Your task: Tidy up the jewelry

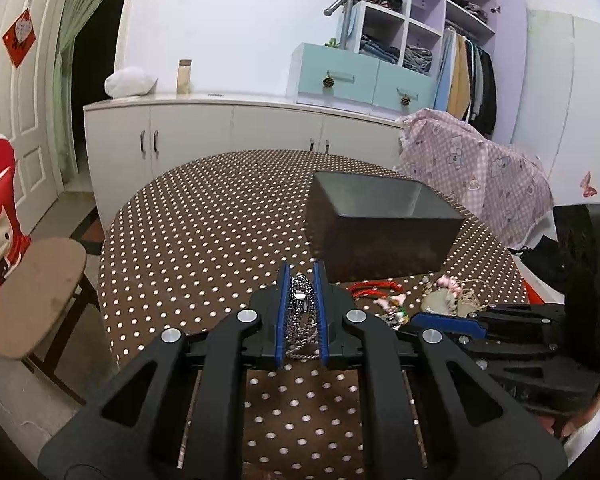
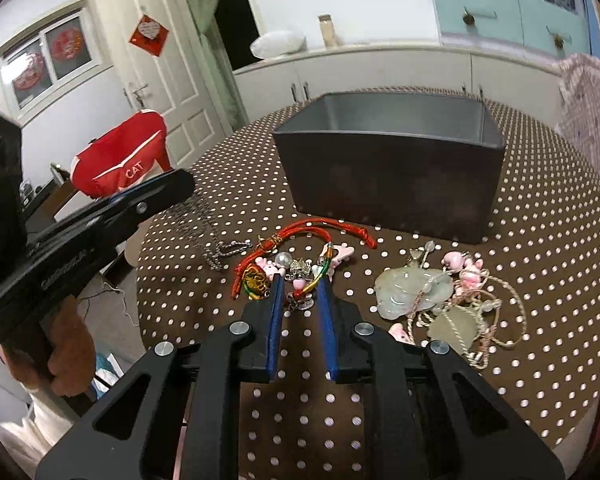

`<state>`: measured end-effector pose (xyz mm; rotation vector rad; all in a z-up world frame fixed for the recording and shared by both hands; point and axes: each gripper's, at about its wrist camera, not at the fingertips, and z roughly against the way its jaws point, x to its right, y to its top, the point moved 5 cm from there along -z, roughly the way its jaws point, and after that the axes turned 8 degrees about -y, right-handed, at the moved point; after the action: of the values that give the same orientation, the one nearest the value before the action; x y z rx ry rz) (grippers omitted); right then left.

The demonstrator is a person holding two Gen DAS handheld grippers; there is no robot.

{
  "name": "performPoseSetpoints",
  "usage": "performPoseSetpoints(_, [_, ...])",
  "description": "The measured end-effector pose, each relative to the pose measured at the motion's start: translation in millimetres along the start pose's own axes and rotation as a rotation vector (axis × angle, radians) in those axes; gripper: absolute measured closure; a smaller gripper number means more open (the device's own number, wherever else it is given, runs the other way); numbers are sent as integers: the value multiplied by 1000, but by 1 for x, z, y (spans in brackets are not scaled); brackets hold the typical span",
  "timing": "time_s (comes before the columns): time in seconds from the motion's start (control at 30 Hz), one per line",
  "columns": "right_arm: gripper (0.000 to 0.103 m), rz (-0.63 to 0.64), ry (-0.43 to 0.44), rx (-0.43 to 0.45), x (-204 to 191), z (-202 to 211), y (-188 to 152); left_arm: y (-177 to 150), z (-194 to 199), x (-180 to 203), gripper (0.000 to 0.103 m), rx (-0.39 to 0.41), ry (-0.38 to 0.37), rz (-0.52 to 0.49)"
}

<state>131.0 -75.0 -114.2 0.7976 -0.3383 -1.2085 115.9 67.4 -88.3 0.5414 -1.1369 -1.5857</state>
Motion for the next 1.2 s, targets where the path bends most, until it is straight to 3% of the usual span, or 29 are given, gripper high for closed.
performPoseSetpoints(0.27, [91, 3, -89, -18, -4, -12, 10, -11, -2, -15, 91, -13, -11, 16])
performPoseSetpoints(0.3, [97, 5, -89, -17, -5, -12, 10, -13, -2, -16, 91, -15, -9, 17])
performPoseSetpoints(0.43, [97, -6, -84, -11, -3, -9, 12, -12, -2, -20, 91, -14, -18, 20])
performPoseSetpoints(1.2, [97, -33, -121, 184, 25, 59, 53, 40, 8, 15, 91, 70, -81, -35])
